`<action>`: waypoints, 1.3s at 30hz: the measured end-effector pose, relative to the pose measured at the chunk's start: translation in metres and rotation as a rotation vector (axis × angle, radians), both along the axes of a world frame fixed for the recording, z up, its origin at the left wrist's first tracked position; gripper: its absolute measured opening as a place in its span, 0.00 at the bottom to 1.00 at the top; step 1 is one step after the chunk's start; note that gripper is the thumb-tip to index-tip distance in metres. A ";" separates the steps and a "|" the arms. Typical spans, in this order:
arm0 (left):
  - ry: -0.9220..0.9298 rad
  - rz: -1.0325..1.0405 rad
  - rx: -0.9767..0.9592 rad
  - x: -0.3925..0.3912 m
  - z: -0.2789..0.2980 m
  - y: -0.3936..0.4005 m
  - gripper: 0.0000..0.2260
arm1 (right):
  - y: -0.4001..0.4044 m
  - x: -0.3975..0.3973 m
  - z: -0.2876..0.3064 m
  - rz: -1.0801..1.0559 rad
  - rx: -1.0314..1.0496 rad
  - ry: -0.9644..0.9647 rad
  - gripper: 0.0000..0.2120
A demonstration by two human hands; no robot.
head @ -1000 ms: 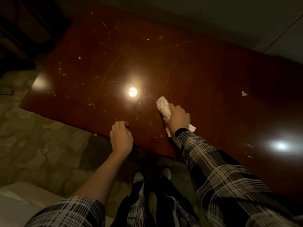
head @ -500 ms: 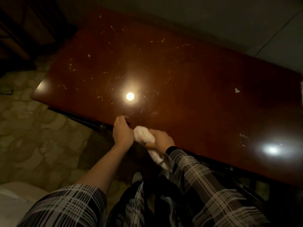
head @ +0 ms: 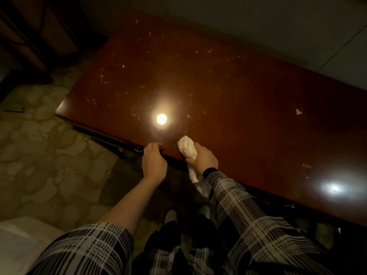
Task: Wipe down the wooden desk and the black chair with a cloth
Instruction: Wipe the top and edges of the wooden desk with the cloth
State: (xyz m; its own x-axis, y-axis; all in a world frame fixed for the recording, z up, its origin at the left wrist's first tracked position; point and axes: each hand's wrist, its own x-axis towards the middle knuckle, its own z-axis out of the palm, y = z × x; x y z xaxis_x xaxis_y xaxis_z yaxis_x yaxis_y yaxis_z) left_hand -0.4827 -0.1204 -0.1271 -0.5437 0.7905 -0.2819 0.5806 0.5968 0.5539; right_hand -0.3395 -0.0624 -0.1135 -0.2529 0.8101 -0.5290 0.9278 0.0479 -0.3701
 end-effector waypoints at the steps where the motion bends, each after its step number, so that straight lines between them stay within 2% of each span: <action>1: -0.010 0.004 -0.001 -0.002 0.000 -0.001 0.18 | 0.009 0.004 0.003 -0.027 -0.085 0.071 0.24; 2: -0.020 0.010 -0.005 -0.005 0.000 -0.002 0.16 | 0.018 0.008 0.008 -0.074 -0.129 0.119 0.24; 4: -0.038 0.022 -0.006 -0.011 0.001 -0.001 0.13 | 0.032 0.021 0.014 -0.255 -0.064 0.155 0.24; 7: -0.047 0.072 -0.012 -0.017 0.002 0.000 0.10 | 0.037 0.027 0.011 -0.436 0.083 0.072 0.21; 11: -0.048 0.172 -0.028 -0.022 -0.001 -0.002 0.08 | 0.025 0.000 -0.003 -0.384 0.151 -0.163 0.19; 14: -0.040 0.261 -0.049 -0.030 -0.008 -0.003 0.10 | 0.022 -0.020 -0.010 -0.299 0.242 -0.230 0.20; 21: -0.066 0.317 -0.081 -0.043 -0.024 -0.012 0.17 | 0.038 -0.078 -0.024 -0.104 0.347 -0.137 0.21; 25: -0.048 0.361 -0.052 -0.055 -0.024 -0.007 0.12 | 0.048 -0.088 -0.020 0.130 0.361 -0.087 0.23; 28: -0.053 0.411 -0.065 -0.057 -0.022 0.003 0.07 | 0.033 -0.059 -0.014 0.409 0.301 -0.085 0.26; 30: -0.090 0.462 -0.084 -0.051 -0.019 0.010 0.05 | 0.014 -0.040 -0.012 0.494 0.297 -0.034 0.26; 33: -0.170 0.531 -0.095 -0.044 -0.017 0.012 0.05 | 0.015 -0.042 -0.018 0.510 0.316 -0.010 0.26; 35: -0.188 0.519 -0.114 -0.045 -0.018 0.007 0.08 | 0.033 -0.065 -0.020 0.507 0.298 -0.027 0.24; 39: -0.196 0.472 -0.169 -0.057 -0.023 -0.008 0.13 | 0.068 -0.127 -0.024 0.419 0.290 0.059 0.19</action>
